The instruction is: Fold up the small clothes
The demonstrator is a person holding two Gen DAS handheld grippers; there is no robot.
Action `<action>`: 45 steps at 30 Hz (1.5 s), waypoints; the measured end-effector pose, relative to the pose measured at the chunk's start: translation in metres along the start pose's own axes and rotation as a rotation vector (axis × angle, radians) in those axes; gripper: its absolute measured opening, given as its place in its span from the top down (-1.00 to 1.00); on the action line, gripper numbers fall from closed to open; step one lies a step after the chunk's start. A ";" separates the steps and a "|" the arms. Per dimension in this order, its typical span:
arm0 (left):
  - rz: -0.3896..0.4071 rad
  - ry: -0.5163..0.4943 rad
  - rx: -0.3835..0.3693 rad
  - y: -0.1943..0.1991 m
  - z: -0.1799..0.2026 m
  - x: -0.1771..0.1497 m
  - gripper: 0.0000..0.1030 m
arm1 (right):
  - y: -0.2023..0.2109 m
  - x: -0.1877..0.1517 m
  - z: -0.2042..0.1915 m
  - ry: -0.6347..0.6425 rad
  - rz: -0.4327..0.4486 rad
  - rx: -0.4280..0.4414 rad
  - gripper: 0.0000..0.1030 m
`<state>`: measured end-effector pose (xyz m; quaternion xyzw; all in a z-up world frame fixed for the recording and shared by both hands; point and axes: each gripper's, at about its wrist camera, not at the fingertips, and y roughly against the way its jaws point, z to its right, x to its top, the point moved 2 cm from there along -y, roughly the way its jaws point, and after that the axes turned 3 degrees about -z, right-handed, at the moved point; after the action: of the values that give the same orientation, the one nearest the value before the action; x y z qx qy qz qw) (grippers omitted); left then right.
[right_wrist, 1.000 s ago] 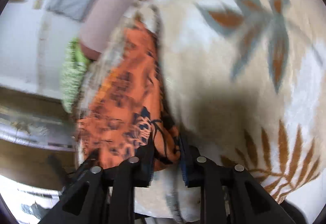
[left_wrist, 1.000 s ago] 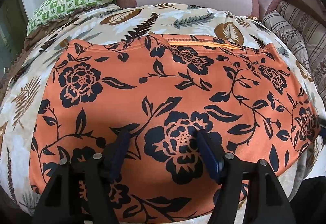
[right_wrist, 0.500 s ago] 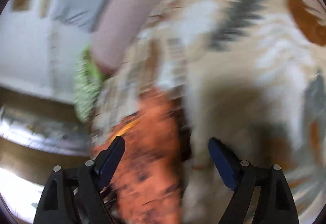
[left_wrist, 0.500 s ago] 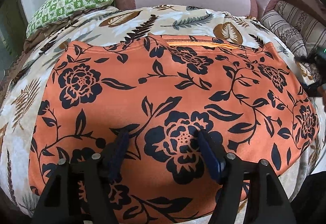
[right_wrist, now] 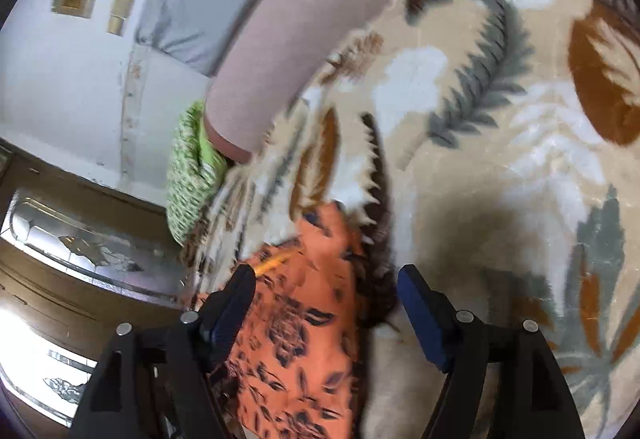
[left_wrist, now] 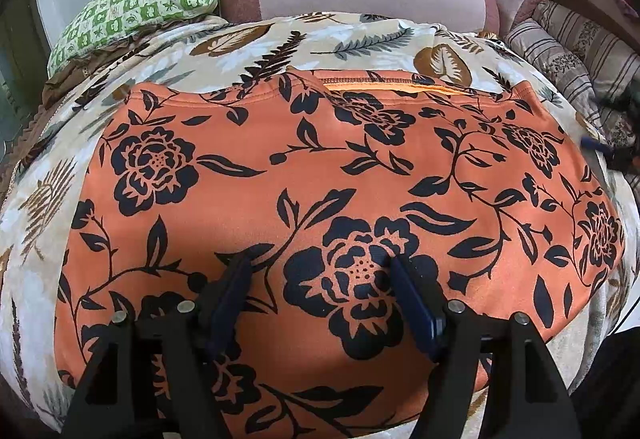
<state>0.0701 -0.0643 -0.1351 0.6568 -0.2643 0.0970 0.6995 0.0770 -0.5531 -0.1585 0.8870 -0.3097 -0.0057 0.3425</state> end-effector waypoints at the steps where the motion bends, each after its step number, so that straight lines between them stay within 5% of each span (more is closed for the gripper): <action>1: 0.002 -0.002 0.000 0.000 0.000 0.000 -0.42 | 0.001 0.000 0.015 -0.032 -0.002 -0.018 -0.49; 3: 0.001 -0.006 -0.003 0.000 0.000 -0.001 -0.42 | 0.015 0.001 0.053 -0.127 0.025 0.049 0.07; 4: -0.001 -0.008 -0.006 0.001 -0.001 -0.001 -0.42 | 0.024 0.001 0.066 -0.159 0.051 0.061 0.16; 6: -0.004 -0.009 -0.010 0.000 -0.001 0.000 -0.42 | 0.050 0.006 0.080 -0.155 0.143 -0.058 0.15; 9: -0.004 -0.013 -0.008 0.000 -0.001 0.000 -0.43 | 0.072 0.011 0.109 -0.267 0.170 -0.011 0.21; 11: -0.004 -0.012 -0.008 0.000 -0.001 0.000 -0.43 | 0.082 0.012 0.097 -0.229 0.180 -0.112 0.02; 12: -0.003 -0.013 -0.008 -0.001 -0.001 0.000 -0.43 | 0.083 0.011 0.083 -0.171 0.170 -0.113 -0.35; 13: -0.002 -0.013 -0.007 -0.001 -0.001 0.000 -0.44 | 0.076 0.007 0.063 -0.114 0.144 -0.053 -0.40; 15: 0.000 -0.016 -0.005 -0.001 -0.001 0.000 -0.44 | 0.060 0.002 0.026 -0.029 0.060 0.063 -0.40; 20: -0.002 -0.016 -0.005 -0.001 0.000 0.000 -0.44 | -0.004 0.002 -0.035 0.099 -0.069 0.129 -0.40; 26: 0.007 -0.021 -0.014 -0.002 -0.001 -0.001 -0.46 | -0.074 0.007 -0.010 0.019 -0.220 0.066 -0.40; 29: 0.018 -0.022 -0.018 -0.002 -0.002 -0.001 -0.48 | -0.079 0.006 -0.025 0.081 -0.246 0.144 -0.42; 32: 0.030 -0.017 -0.020 -0.002 -0.002 -0.002 -0.51 | -0.100 0.003 -0.021 0.084 -0.300 0.071 -0.38; 35: 0.036 -0.021 -0.019 -0.002 -0.002 -0.003 -0.51 | -0.097 0.001 -0.034 0.113 -0.294 0.103 -0.37; 37: 0.039 -0.022 -0.023 -0.002 -0.002 -0.003 -0.52 | -0.108 -0.008 -0.046 0.155 -0.318 0.095 -0.10; 39: 0.039 -0.023 -0.026 -0.001 -0.002 -0.003 -0.52 | -0.112 -0.009 -0.047 0.147 -0.310 0.021 0.42; 45: 0.045 -0.030 -0.037 0.000 -0.004 -0.003 -0.52 | -0.076 -0.013 -0.111 0.343 -0.138 -0.115 0.75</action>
<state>0.0686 -0.0596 -0.1372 0.6389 -0.2914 0.0980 0.7052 0.1326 -0.4354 -0.1232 0.8730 -0.1845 0.1042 0.4392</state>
